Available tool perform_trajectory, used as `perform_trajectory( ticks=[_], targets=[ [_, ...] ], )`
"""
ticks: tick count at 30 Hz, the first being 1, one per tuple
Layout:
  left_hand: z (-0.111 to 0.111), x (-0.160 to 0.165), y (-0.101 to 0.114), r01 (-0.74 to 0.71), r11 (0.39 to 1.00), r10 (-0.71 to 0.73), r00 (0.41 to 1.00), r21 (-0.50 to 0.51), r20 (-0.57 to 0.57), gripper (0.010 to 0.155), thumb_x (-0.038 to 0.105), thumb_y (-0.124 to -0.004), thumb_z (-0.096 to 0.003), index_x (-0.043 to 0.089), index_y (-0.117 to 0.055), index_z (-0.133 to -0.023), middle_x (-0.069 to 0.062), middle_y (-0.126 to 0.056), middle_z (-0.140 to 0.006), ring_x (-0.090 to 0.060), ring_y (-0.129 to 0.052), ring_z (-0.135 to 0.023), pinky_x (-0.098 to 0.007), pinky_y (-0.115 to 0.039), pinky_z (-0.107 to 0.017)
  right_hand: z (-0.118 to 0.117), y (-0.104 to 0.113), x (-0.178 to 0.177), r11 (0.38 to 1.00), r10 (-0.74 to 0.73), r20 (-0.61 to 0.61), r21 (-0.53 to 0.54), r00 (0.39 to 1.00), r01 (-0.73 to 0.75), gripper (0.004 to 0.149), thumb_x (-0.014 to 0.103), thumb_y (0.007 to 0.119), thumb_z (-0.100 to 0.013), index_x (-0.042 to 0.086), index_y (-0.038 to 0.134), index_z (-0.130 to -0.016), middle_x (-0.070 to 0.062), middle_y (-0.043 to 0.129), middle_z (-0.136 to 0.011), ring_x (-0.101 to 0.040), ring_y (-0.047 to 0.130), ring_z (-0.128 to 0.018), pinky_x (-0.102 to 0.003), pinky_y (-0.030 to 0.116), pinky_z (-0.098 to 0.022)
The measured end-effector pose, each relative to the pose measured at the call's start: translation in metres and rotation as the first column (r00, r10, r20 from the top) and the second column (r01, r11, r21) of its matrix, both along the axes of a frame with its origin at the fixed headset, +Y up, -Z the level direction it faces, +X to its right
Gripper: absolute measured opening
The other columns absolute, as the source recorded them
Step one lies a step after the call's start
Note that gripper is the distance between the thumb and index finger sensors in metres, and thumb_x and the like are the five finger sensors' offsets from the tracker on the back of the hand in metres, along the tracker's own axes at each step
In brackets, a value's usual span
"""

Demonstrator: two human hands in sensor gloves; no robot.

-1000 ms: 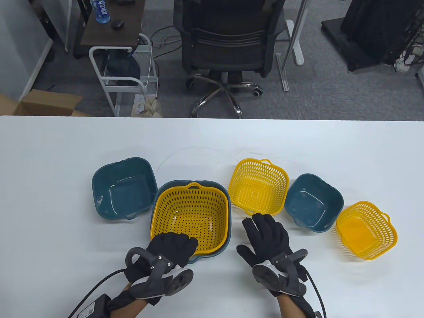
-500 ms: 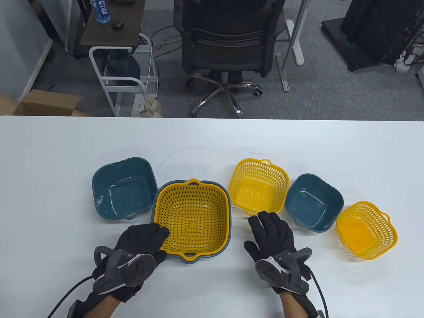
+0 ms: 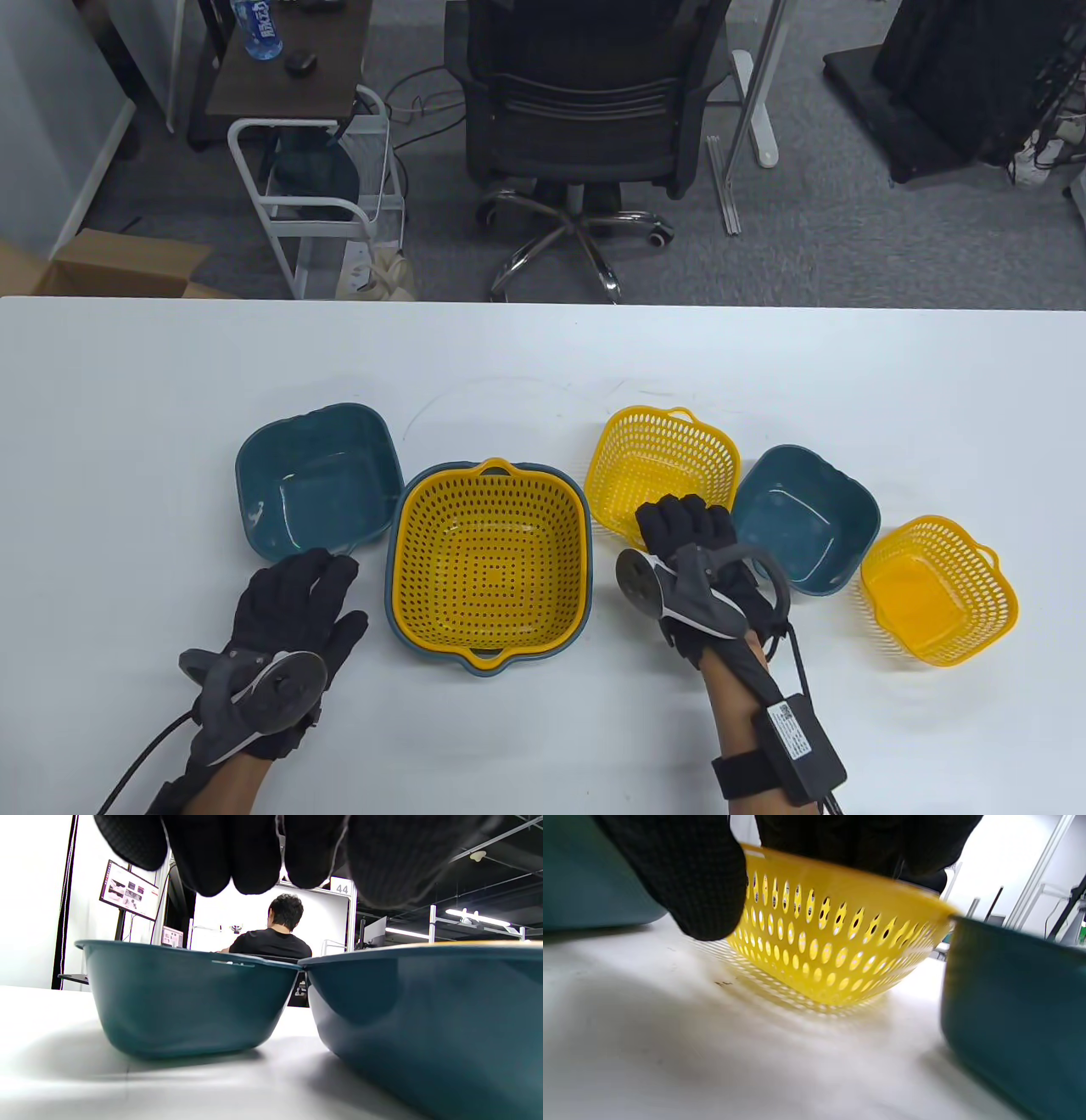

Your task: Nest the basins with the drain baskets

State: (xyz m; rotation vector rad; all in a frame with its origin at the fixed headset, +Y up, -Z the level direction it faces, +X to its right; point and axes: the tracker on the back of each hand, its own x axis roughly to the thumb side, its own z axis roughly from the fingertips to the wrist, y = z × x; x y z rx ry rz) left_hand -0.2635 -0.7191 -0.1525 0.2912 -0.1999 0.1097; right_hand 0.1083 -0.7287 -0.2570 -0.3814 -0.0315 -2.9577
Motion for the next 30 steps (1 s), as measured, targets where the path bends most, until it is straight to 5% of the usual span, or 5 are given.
perform_trajectory(
  ticks=[10,19,24,27,30],
  targets=[
    [0.003,-0.001,0.001,-0.014,0.999,0.014,1.000,0.045,-0.011,0.068,0.056,-0.081,-0.0438,0.027,-0.068,-0.103,-0.006,-0.071,-0.111,-0.038,-0.076,-0.097,-0.058,-0.063,-0.072,-0.013,-0.004,-0.003,0.997,-0.030,0.032,0.071,0.999,0.027,0.048,0.021,0.090,-0.043,0.019,0.074,-0.087,-0.003,0.087,-0.083,-0.030,0.091,-0.075,-0.049,0.081,-0.057],
    [0.004,0.002,-0.001,-0.084,0.995,0.084,0.996,0.049,0.002,0.065,0.057,-0.078,-0.0448,0.027,-0.071,-0.102,-0.006,-0.075,-0.109,-0.038,-0.080,-0.094,-0.056,-0.067,-0.070,0.004,0.027,0.009,0.981,-0.057,-0.015,0.187,0.998,0.058,0.048,0.021,0.090,-0.042,0.018,0.074,-0.087,-0.004,0.087,-0.082,-0.030,0.091,-0.074,-0.050,0.081,-0.056],
    [0.010,0.026,0.030,-0.120,0.986,0.118,0.993,0.112,0.022,0.064,0.058,-0.076,-0.0458,0.026,-0.073,-0.101,-0.005,-0.078,-0.108,-0.036,-0.084,-0.094,-0.052,-0.072,-0.069,0.026,0.053,0.006,0.966,-0.012,-0.095,0.255,0.995,0.035,0.048,0.021,0.090,-0.042,0.017,0.074,-0.088,-0.005,0.087,-0.082,-0.031,0.091,-0.074,-0.050,0.081,-0.055],
    [0.002,0.047,0.056,-0.298,0.955,0.296,0.953,0.012,0.064,0.066,0.058,-0.077,-0.0460,0.024,-0.072,-0.102,-0.006,-0.077,-0.109,-0.036,-0.084,-0.096,-0.051,-0.074,-0.068,0.044,0.073,-0.004,0.950,0.000,-0.163,0.307,0.987,0.050,0.048,0.021,0.090,-0.043,0.017,0.074,-0.088,-0.005,0.086,-0.083,-0.030,0.091,-0.075,-0.050,0.081,-0.056],
    [-0.014,0.066,0.079,-0.537,0.830,0.551,0.831,-0.147,0.078,0.067,0.057,-0.081,-0.0460,0.022,-0.073,-0.103,-0.007,-0.078,-0.109,-0.037,-0.085,-0.095,-0.051,-0.075,-0.067,0.065,0.088,-0.022,0.935,-0.019,-0.248,0.339,0.969,0.105,0.049,0.021,0.090,-0.043,0.017,0.073,-0.089,-0.005,0.086,-0.083,-0.031,0.091,-0.075,-0.050,0.081,-0.056]
  ],
)
